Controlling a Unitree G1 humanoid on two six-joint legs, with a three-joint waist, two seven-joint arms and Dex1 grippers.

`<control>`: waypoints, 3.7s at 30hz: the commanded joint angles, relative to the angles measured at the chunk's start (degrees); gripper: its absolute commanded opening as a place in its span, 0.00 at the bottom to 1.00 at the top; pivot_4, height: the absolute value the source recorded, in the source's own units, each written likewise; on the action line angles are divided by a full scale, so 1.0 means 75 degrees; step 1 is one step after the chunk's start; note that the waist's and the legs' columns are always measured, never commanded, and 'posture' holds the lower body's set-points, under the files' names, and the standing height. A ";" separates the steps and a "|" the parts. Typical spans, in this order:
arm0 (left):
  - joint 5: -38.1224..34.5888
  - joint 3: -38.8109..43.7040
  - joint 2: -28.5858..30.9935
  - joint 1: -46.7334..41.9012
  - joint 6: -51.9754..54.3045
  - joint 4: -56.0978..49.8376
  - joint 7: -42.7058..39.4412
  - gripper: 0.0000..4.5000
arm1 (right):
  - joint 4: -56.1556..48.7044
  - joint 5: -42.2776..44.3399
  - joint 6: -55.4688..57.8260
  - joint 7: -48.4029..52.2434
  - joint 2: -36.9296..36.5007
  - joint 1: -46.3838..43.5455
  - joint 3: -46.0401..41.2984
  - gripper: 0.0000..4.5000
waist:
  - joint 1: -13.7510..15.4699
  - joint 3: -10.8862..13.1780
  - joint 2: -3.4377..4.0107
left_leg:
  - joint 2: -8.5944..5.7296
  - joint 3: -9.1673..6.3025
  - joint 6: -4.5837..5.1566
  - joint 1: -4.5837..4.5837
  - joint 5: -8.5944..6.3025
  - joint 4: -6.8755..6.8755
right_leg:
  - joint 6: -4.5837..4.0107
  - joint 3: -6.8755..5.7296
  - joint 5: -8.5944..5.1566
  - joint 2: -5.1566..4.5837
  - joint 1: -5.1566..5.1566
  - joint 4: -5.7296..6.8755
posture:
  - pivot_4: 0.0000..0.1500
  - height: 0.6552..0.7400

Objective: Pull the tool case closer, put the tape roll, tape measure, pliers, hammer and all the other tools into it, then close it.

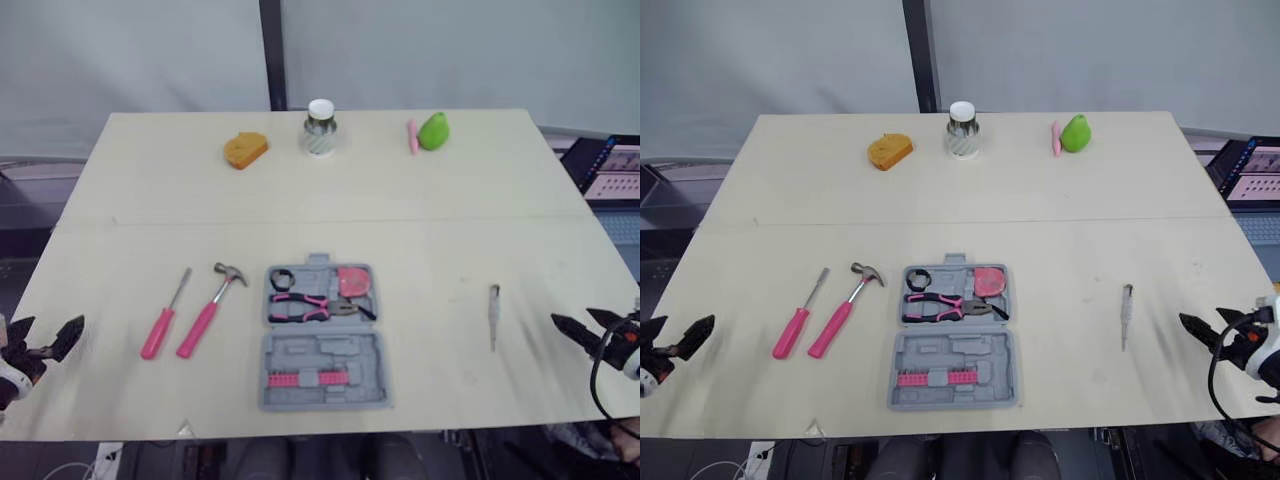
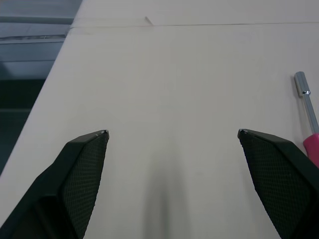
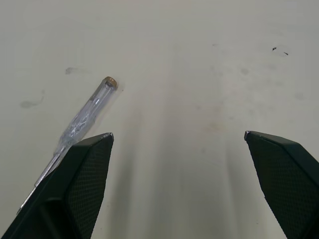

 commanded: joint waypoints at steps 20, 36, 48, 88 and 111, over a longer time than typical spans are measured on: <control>-0.0259 -0.5895 0.0077 -0.3091 0.0934 -0.4410 -0.2493 0.99 | -0.6802 -0.0666 0.2356 -0.5279 0.3420 0.1972 0.0872 0.99 | 0.0017 -0.0012 0.0034 | -0.0007 0.0005 -0.0005 -0.0008 -0.0001 0.0007 | -0.0001 0.0026 0.0000 0.0003 -0.0028 0.0038 | 1.00 1.00; 0.0866 -0.7367 -0.0939 -0.3701 -0.0755 -0.3380 -0.3221 1.00 | -0.5999 -0.1405 0.1941 -0.6402 0.4368 0.1483 0.1470 0.94 | 0.0025 -0.0012 0.0042 | -0.0006 0.0008 -0.0005 -0.0008 -0.0001 0.0015 | -0.0002 0.0031 -0.0001 0.0007 -0.0037 0.0059 | 1.00 1.00; 0.1114 -0.7180 -0.1274 -0.3820 -0.1213 -0.3010 -0.2957 1.00 | -0.5810 -0.1417 0.1805 -0.6625 0.4436 0.1440 0.1355 0.01 | 0.0044 -0.0012 0.0042 | -0.0009 0.0002 -0.0004 -0.0010 -0.0001 0.0020 | -0.0002 0.0031 -0.0001 0.0006 -0.0037 0.0067 | 1.00 1.00; 0.0483 -0.2858 -0.1753 0.4864 -0.2958 -0.6138 -0.1967 1.00 | -0.9649 -0.0728 0.7433 -0.1646 0.0842 -0.5748 0.9995 0.01 | 0.0030 0.0015 0.0004 | 0.0025 -0.0008 -0.0011 -0.0033 -0.0012 0.0030 | -0.0009 0.0006 -0.0004 0.0024 -0.0030 0.0013 | 1.00 1.00; 0.0572 -0.3037 -0.1737 0.4523 -0.2512 -0.6365 -0.1246 1.00 | -0.8401 -0.1991 0.6328 -0.1395 0.1763 -0.5540 1.0707 0.01 | 0.0011 0.0015 0.0004 | 0.0027 -0.0002 -0.0012 -0.0036 -0.0013 0.0027 | -0.0011 0.0010 -0.0005 0.0025 -0.0044 0.0022 | 1.00 1.00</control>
